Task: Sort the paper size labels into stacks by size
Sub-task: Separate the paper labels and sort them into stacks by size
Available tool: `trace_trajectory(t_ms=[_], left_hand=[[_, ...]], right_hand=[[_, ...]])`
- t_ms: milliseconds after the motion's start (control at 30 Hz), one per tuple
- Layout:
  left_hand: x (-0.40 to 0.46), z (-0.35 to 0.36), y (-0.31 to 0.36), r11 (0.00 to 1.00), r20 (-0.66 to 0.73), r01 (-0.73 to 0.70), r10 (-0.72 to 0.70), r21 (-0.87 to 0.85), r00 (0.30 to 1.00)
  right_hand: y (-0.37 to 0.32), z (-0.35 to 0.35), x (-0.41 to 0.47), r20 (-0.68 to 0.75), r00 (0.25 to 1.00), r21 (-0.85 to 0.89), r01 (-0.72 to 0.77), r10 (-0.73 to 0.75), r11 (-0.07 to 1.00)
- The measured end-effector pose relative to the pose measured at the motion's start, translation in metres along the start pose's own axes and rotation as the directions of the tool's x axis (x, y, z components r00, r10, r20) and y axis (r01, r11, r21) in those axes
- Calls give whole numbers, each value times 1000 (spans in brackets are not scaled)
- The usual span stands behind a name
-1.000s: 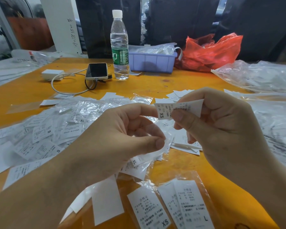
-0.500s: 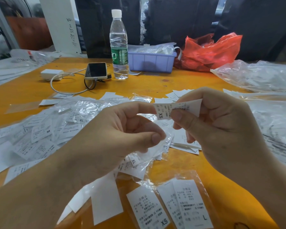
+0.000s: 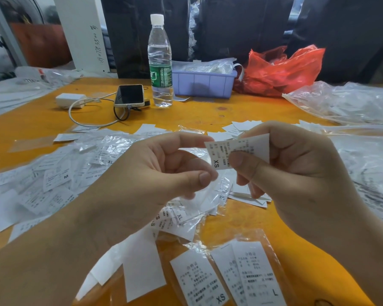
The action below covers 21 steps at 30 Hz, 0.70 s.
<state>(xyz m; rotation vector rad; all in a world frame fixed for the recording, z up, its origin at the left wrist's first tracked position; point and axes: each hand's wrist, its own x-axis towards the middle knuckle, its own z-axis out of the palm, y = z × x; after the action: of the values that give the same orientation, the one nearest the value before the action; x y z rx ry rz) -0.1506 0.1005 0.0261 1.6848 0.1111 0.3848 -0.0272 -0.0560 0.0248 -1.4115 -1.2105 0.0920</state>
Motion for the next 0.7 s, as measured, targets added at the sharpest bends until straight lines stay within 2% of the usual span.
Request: trace_trajectory(t_ms=[233, 367, 700], left_hand=[[0, 0, 2, 999, -65, -10, 13, 32, 998], [-2, 0, 4, 999, -125, -26, 31, 45, 992], [-3, 1, 6, 996, -155, -80, 86, 42, 984]], right_hand=[[1, -1, 2, 80, 987, 92, -144, 136, 985], [1, 0, 3, 101, 980, 116, -184, 173, 976], [-2, 5, 2, 156, 961, 174, -255, 230, 951]])
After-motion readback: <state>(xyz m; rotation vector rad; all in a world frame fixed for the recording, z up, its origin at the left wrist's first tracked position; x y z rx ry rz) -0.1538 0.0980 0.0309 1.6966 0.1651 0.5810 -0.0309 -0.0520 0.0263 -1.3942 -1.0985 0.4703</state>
